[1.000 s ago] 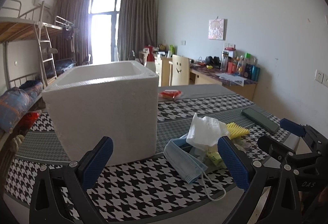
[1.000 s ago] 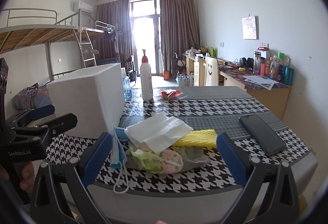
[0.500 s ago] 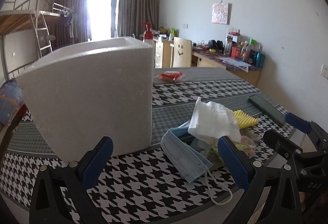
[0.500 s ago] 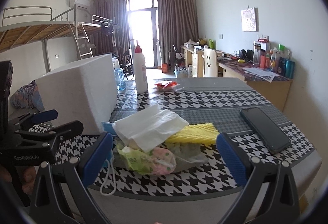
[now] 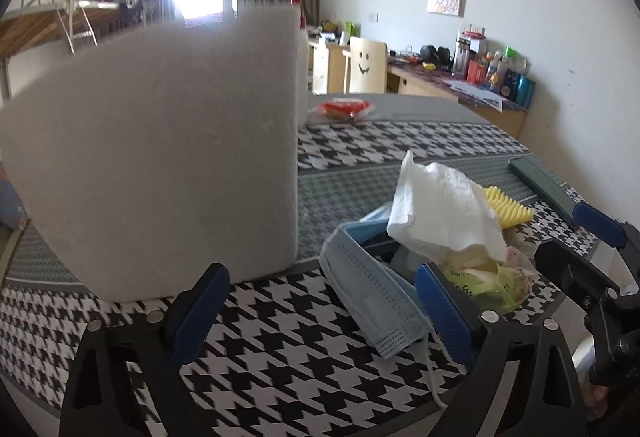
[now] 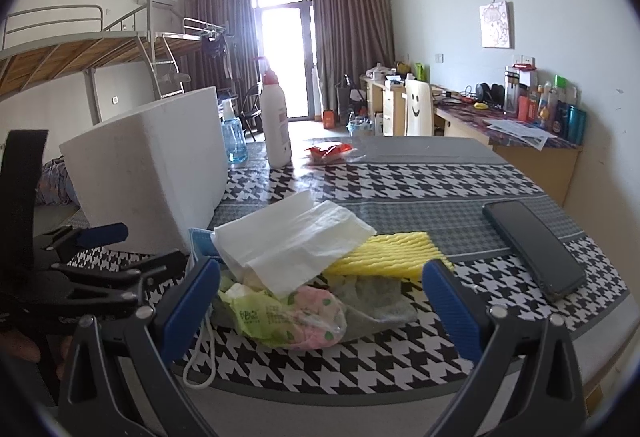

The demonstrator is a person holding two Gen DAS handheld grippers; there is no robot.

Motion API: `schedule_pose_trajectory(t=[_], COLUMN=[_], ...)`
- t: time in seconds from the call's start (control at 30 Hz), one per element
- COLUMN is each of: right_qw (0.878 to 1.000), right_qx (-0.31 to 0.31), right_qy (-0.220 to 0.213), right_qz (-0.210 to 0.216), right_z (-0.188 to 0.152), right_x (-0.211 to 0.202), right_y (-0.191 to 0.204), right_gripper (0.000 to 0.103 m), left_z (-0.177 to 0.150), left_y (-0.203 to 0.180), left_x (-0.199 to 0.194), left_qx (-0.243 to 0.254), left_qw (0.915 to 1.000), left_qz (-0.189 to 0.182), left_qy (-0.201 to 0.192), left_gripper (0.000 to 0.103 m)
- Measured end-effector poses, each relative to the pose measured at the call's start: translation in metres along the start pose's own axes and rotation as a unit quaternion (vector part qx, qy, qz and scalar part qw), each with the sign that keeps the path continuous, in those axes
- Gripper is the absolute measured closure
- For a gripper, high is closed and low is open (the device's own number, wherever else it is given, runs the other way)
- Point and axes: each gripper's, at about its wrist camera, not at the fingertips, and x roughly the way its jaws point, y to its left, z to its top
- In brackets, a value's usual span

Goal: Organize soft objects
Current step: 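Move the left tool toward the blue mask while the right tool approaches the white tissue, then close the left tool on the blue mask while the right tool grasps the white tissue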

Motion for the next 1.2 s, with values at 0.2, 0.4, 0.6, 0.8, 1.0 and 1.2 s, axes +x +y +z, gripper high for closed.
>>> schedule_pose_trajectory(t=[0.2,0.4,0.6,0.8,1.0,1.2], right_qw=[1.000,1.000,1.000,0.999,0.997,0.996], right_qx=[-0.005,-0.003,-0.008,-0.012,-0.008,-0.016], right_qy=[0.004,0.005,0.008,0.023,0.040,0.053], right_qz=[0.003,0.006,0.020,0.044,0.059,0.067], right_z=[0.002,0.003,0.006,0.008,0.011,0.013], right_x=[0.004,0.007,0.012,0.024,0.037,0.046], right_y=[0.000,-0.004,0.001,0.008,0.011,0.018], right_gripper=[0.001,0.001,0.001,0.001,0.003,0.008], left_z=[0.002,0.002,0.000,0.000,0.003,0.004], left_y=[-0.004,-0.007,-0.005,-0.001,-0.003,0.002], left_x=[0.011,0.023,0.030,0.038,0.041,0.042], left_qx=[-0.011,-0.016,-0.018,-0.022,-0.016,-0.012], left_qw=[0.9998,0.9993,0.9988,0.9981,0.9982,0.9980], left_qz=[-0.012,-0.018,-0.016,-0.022,-0.022,-0.030], left_qy=[0.014,0.029,0.043,0.053,0.053,0.054], left_gripper=[0.017,0.040,0.054,0.071,0.081,0.081])
